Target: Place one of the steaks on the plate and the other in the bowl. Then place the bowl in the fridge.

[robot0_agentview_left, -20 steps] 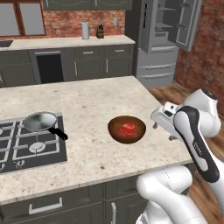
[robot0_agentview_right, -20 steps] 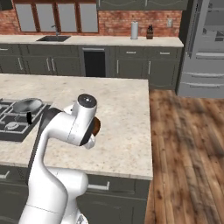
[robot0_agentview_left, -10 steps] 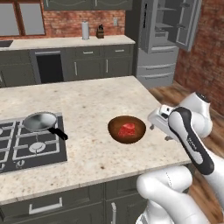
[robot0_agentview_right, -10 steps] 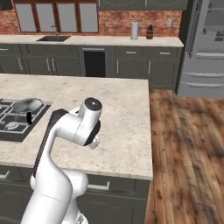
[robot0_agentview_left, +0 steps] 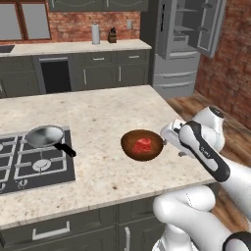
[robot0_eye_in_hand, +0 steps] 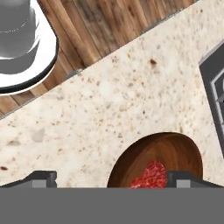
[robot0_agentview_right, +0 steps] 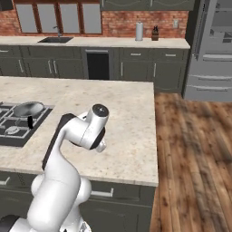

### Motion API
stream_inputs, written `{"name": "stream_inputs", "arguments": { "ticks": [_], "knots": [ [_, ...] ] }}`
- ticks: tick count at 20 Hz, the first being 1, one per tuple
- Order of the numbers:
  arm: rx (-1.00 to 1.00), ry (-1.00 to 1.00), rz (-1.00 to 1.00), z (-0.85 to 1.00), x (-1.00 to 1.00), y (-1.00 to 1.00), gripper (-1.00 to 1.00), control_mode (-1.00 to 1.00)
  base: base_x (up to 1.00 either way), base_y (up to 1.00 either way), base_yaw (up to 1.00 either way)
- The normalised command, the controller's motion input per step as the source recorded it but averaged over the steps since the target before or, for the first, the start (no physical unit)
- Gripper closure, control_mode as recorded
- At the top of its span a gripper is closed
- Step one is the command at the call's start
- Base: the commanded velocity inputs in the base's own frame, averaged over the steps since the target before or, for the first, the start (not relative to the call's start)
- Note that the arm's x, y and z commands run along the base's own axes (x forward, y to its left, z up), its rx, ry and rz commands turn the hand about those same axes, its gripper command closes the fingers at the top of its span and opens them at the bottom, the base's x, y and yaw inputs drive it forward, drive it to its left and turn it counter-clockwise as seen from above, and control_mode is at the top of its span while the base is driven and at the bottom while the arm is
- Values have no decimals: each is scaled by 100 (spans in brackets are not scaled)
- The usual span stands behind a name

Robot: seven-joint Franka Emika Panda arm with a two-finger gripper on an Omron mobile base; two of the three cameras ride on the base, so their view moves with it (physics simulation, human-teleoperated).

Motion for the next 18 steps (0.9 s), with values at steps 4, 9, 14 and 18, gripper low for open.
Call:
{"name": "stream_inputs", "arguments": {
  "ticks": [4, 9, 14, 18],
  "knots": [
    [-1, 0, 0, -26, 37, 0, -100, -100, 0, 0, 0],
    [-2, 0, 0, -23, 39, 0, -100, -100, 0, 0, 0],
    [-2, 0, 0, -19, 32, 0, -100, -100, 0, 0, 0],
    [-3, 0, 0, -16, 26, 0, -100, -100, 0, 0, 0]
  ]
}}
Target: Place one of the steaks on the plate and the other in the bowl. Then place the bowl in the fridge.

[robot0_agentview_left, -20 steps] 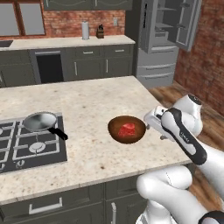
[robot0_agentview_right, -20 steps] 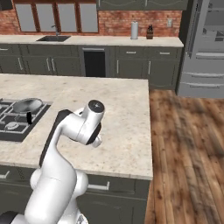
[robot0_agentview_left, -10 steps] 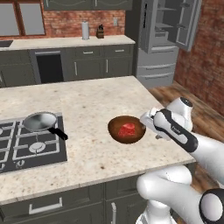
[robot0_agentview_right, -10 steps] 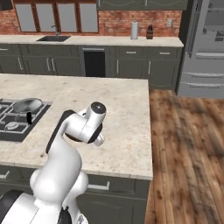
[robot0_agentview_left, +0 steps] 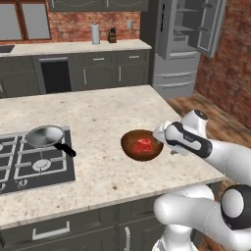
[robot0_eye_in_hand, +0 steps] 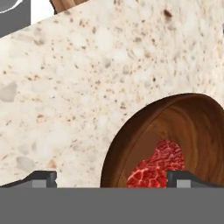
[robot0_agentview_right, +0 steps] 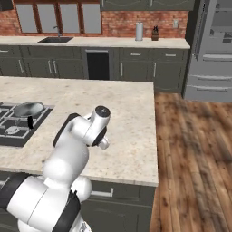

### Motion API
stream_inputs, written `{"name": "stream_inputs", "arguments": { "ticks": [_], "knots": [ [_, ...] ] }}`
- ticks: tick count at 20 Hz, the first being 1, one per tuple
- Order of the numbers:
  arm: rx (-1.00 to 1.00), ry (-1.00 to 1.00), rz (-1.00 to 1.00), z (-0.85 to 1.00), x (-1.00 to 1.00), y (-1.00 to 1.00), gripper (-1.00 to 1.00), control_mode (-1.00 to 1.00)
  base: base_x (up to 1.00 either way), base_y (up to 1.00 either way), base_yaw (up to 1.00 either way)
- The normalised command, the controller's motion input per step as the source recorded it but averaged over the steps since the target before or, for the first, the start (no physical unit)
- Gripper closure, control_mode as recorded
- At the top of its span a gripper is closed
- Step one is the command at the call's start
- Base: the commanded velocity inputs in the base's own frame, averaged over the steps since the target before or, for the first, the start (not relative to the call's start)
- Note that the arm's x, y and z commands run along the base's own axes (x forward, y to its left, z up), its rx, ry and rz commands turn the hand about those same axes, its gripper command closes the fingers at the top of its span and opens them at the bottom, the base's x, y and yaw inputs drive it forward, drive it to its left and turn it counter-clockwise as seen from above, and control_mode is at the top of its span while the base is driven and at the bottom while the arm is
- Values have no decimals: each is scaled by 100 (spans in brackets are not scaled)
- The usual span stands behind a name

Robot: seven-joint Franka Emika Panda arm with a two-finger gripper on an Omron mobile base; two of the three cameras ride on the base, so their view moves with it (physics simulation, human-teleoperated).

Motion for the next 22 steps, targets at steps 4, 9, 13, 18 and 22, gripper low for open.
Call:
{"name": "stream_inputs", "arguments": {
  "ticks": [4, 9, 13, 18, 22],
  "knots": [
    [-4, 0, 0, -16, 23, 1, -100, -100, 0, 0, 0],
    [-6, 0, 0, -18, 9, 6, -100, -100, 0, 0, 0],
    [-7, 0, 0, -21, 14, 7, -100, -100, 0, 0, 0],
    [-6, 0, 0, -24, 14, 1, -100, -100, 0, 0, 0],
    [-6, 0, 0, -25, 8, 0, -100, -100, 0, 0, 0]
  ]
}}
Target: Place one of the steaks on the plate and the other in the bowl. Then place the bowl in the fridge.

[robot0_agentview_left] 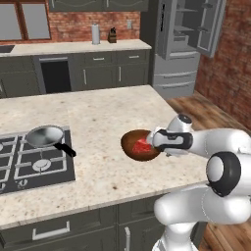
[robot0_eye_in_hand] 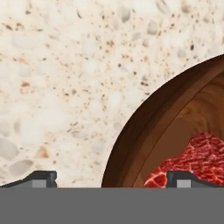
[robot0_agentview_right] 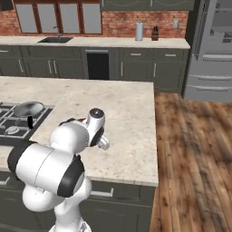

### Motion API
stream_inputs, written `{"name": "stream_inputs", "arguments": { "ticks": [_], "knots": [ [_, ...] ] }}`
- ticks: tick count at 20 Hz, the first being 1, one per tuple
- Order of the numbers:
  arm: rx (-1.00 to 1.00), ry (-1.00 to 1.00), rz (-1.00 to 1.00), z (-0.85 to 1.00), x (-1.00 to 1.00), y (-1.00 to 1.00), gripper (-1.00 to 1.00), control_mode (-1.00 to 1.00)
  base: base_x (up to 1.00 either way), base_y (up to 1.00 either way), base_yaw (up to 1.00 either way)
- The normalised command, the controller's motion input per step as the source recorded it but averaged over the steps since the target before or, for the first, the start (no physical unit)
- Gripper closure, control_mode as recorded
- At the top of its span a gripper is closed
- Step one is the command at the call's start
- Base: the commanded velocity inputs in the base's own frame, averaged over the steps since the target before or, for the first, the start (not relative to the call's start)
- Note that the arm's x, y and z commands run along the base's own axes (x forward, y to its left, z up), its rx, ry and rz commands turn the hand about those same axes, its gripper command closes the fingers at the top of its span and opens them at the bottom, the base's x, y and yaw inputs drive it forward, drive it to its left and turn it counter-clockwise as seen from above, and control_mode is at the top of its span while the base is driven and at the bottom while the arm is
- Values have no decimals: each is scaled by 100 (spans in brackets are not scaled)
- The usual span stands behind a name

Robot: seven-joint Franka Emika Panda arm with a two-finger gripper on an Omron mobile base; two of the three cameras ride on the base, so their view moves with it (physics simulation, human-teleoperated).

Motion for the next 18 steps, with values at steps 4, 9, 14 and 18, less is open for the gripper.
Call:
{"name": "stream_inputs", "arguments": {
  "ticks": [4, 9, 14, 18],
  "knots": [
    [-7, 0, 0, -22, 4, 1, -100, -100, 0, 0, 0],
    [-7, 0, 0, -16, 2, 3, 100, -100, 0, 0, 0],
    [-3, 0, 0, -17, 0, 1, 100, -100, 0, 0, 0],
    [-1, -10, 0, -32, 0, 8, 100, -100, 0, 0, 0]
  ]
}}
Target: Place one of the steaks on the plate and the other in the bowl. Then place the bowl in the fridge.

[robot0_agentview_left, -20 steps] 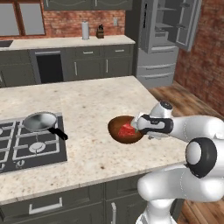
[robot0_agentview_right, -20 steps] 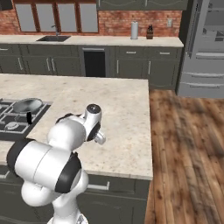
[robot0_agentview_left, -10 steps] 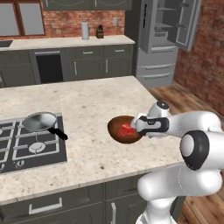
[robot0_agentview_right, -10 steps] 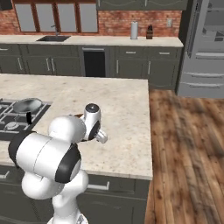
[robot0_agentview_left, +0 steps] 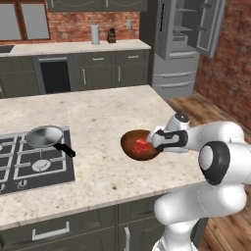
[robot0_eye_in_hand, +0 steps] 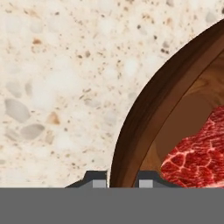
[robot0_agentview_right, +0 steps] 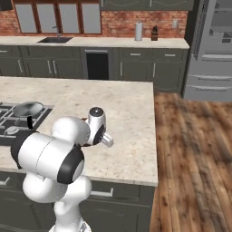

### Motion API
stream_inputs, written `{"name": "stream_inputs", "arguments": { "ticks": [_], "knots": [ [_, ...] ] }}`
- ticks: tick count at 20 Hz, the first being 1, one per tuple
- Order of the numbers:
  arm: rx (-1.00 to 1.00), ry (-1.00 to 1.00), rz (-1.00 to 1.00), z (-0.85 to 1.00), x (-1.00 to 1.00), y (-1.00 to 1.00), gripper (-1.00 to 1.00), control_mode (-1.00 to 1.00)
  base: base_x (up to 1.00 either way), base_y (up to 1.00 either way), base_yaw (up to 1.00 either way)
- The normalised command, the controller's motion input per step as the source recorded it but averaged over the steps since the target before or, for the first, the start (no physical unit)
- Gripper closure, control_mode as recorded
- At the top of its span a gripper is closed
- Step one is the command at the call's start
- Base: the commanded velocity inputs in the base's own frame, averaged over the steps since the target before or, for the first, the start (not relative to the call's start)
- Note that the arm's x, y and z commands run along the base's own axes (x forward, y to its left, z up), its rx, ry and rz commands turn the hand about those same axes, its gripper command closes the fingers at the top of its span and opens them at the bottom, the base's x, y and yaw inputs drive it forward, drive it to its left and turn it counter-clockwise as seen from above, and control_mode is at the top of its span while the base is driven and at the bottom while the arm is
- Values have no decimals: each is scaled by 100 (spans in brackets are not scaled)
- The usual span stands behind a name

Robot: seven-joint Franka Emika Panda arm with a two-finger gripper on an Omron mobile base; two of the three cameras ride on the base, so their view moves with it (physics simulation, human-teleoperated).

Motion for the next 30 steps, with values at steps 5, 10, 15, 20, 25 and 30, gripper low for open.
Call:
{"name": "stream_inputs", "arguments": {
  "ticks": [5, 10, 15, 20, 25, 30],
  "knots": [
    [0, -25, -2, -33, -14, 11, 100, -100, 0, 0, 0],
    [0, -21, -7, 4, -18, 8, 100, -100, 0, 0, 0],
    [4, -8, -5, 63, -3, 12, 100, -100, 0, 0, 0],
    [4, 17, -1, 97, 0, 2, 100, -100, 0, 0, 0],
    [0, 47, 0, 91, -25, 0, 100, -100, 0, 0, 0],
    [5, 8, 0, 67, -68, 0, 100, -100, 0, 0, 0]
  ]
}}
